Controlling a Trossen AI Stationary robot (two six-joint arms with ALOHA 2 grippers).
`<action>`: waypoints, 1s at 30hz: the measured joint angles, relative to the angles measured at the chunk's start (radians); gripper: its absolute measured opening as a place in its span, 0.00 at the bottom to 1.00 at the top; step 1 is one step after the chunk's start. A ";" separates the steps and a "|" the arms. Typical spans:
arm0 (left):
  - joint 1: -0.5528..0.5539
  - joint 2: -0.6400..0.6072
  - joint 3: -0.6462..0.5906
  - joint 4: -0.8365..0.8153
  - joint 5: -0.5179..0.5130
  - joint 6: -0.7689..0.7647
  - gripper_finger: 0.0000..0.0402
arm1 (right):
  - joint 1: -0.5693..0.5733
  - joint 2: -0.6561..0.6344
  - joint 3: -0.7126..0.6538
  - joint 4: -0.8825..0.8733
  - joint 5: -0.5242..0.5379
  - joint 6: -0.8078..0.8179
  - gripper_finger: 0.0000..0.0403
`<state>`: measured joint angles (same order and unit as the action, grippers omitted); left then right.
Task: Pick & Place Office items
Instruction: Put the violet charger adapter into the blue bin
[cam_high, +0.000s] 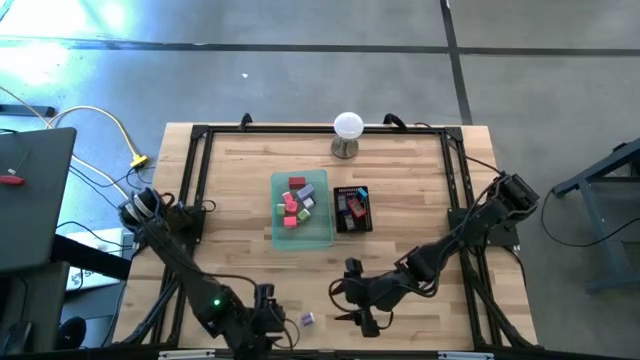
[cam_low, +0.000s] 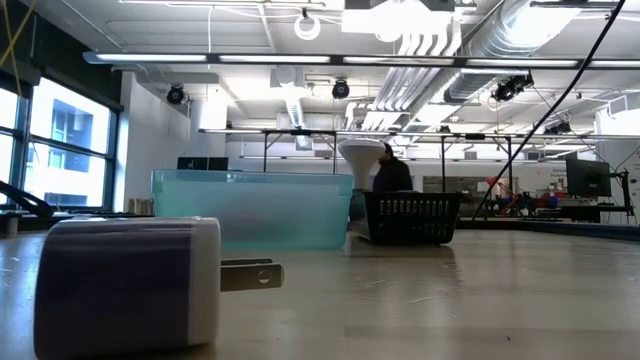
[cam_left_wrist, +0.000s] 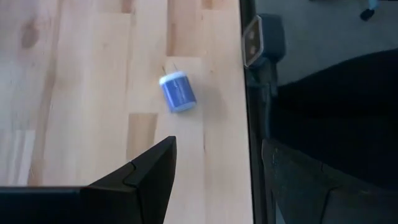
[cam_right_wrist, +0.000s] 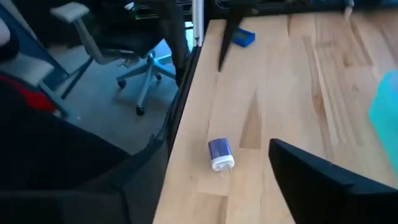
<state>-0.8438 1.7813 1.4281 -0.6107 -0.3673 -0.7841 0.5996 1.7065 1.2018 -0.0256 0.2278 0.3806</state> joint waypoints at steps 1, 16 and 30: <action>-0.006 0.000 0.000 0.001 0.000 0.000 0.57 | 0.000 0.000 0.000 -0.001 -0.002 0.030 0.68; -0.031 0.000 0.000 0.007 -0.005 0.076 0.57 | 0.002 0.000 0.000 0.041 0.069 0.212 0.86; -0.057 0.002 0.000 0.073 -0.042 0.043 0.57 | 0.064 0.001 0.110 -0.036 0.122 -0.045 0.84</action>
<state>-0.9005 1.7832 1.4281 -0.5374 -0.4093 -0.7414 0.6634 1.7077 1.3119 -0.0616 0.3500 0.3360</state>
